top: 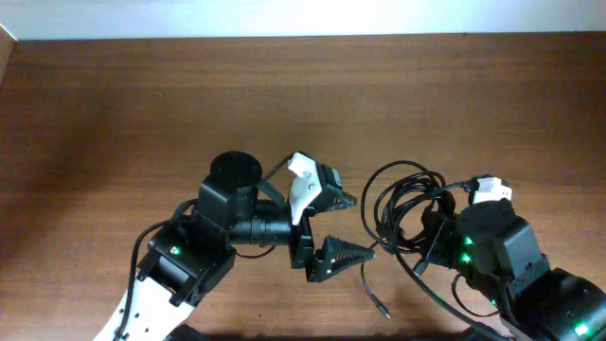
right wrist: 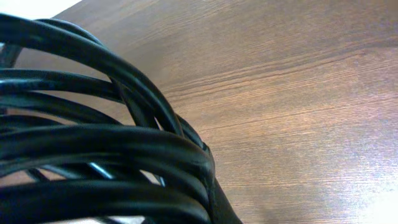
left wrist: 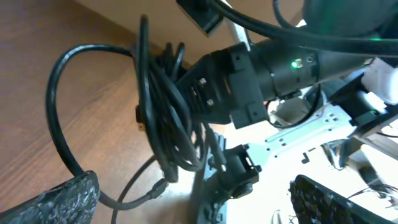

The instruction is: Untangle cables

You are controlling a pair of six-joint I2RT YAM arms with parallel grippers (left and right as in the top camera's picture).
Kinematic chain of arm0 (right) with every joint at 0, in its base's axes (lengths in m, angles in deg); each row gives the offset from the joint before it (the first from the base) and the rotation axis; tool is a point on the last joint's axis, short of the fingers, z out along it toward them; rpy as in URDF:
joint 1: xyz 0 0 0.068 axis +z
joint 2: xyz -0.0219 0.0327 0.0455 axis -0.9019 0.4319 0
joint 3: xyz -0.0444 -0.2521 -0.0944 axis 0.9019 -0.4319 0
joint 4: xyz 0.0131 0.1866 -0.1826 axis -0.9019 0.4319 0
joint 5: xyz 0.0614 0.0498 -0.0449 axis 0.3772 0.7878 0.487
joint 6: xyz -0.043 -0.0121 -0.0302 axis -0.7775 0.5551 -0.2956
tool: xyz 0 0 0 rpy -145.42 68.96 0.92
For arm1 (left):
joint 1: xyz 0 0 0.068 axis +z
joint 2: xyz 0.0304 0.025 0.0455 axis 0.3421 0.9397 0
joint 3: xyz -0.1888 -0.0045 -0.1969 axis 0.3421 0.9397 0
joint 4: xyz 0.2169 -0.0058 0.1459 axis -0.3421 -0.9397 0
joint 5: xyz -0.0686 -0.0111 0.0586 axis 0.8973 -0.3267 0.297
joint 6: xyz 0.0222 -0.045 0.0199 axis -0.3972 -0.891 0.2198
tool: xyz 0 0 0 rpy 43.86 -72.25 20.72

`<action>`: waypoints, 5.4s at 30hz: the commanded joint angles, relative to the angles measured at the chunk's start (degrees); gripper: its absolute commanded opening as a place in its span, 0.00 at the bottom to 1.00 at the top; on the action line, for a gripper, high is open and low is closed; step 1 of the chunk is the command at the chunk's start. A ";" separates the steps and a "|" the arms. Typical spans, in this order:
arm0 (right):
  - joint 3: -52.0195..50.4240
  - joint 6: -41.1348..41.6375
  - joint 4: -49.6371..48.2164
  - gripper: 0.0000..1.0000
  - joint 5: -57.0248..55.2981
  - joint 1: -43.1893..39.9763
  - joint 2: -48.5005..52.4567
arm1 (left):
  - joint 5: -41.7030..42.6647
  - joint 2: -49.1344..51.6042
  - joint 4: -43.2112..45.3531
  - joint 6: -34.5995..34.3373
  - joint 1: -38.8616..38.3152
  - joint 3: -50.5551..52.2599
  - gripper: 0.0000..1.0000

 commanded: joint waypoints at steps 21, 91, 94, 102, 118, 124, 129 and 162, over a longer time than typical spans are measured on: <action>0.39 -19.52 -8.26 0.04 16.61 -0.31 -2.45 | -28.87 6.01 -13.81 1.77 -0.22 -0.83 0.75; 0.37 -31.67 -14.97 0.04 24.37 -0.31 -8.11 | -19.10 5.05 -5.11 -1.20 -0.28 -0.85 0.52; 0.37 -31.87 -16.00 0.04 26.97 -0.31 -8.11 | -17.68 6.21 -2.38 -6.05 -0.42 -0.85 0.59; 0.37 -32.89 -17.11 0.04 29.46 -0.31 -8.11 | -18.32 6.73 0.24 -5.95 -2.84 -0.83 0.54; 0.37 -29.18 -10.10 0.80 15.23 -0.33 -8.11 | -23.30 6.71 -0.90 -1.05 -2.84 -0.83 0.00; 0.37 -21.49 -10.21 0.83 16.26 -0.31 -8.11 | -42.12 6.71 -4.42 -14.99 -2.84 -0.83 0.00; 0.37 -3.28 -14.84 0.98 18.01 -0.31 -6.16 | -39.65 6.71 -2.36 -20.76 -5.75 -0.85 0.00; 0.37 -1.40 -19.17 0.40 9.88 -0.37 1.81 | -21.14 6.69 1.66 -7.06 -11.37 -0.85 0.00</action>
